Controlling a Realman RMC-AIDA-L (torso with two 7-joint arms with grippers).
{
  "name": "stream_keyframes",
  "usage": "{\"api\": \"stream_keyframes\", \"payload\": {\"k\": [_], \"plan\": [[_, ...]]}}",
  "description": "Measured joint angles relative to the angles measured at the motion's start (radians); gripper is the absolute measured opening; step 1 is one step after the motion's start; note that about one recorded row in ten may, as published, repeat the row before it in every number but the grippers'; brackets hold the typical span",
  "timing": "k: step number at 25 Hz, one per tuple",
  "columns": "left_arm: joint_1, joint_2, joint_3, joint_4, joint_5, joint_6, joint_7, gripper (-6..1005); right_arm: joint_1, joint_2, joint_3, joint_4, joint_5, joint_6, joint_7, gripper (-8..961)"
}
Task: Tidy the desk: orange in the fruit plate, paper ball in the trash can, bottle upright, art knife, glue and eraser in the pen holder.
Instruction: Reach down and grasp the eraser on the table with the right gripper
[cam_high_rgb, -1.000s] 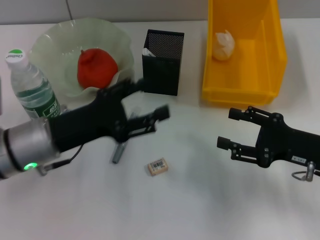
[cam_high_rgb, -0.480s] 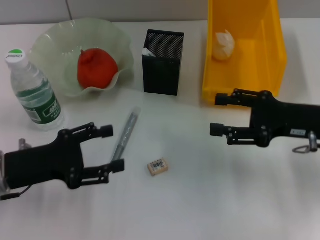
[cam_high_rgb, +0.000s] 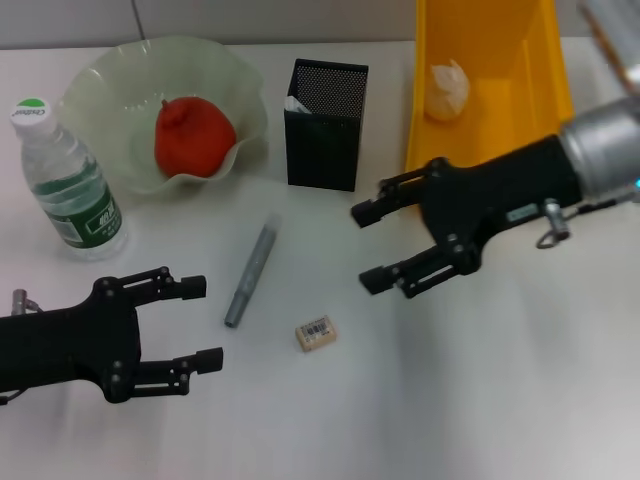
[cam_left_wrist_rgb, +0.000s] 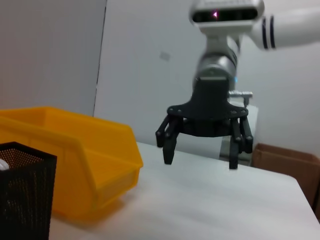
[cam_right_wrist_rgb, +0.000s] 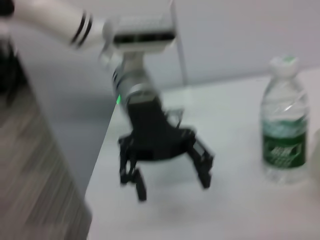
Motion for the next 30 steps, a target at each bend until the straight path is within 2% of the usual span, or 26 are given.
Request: {"api": "stream_keyframes", "payload": {"k": [3,4,6,7,8,12,15,18,27,30], "plan": [[0.000,0.000,0.000,0.000,0.000,0.000,0.000,827,0.073,0.015,-0.085,-0.020,-0.055,0.029,0.050,725],[-0.005,0.000,-0.033,0.001,0.032,0.005,-0.003,826,0.094,0.024,-0.108,-0.027,-0.077,0.041,0.062,725],[-0.007,0.000,-0.044,0.004,0.042,0.006,-0.007,824,0.128,0.044,-0.141,-0.041,-0.128,0.060,0.080,724],[-0.007,0.000,-0.044,0.004,0.042,0.006,-0.007,824,0.160,0.066,-0.171,-0.051,-0.183,0.080,0.091,724],[-0.007,0.000,-0.049,0.006,0.044,0.007,-0.008,824,0.160,0.066,-0.171,-0.051,-0.183,0.080,0.091,724],[-0.005,0.004,-0.061,0.012,0.048,0.007,-0.009,824,0.201,0.078,-0.303,-0.044,-0.200,0.160,0.107,723],[-0.001,0.005,-0.069,0.012,0.050,0.006,-0.010,824,0.206,0.079,-0.354,-0.041,-0.187,0.187,0.113,722],[0.003,0.007,-0.071,0.011,0.051,0.004,-0.010,824,0.212,0.080,-0.477,-0.039,-0.142,0.240,0.134,722],[0.008,0.008,-0.083,0.004,0.052,0.003,-0.011,824,0.203,0.080,-0.661,-0.041,-0.064,0.338,0.151,720],[0.008,0.005,-0.083,0.003,0.052,0.001,-0.010,824,0.200,0.080,-0.686,-0.039,-0.049,0.357,0.151,719]]}}
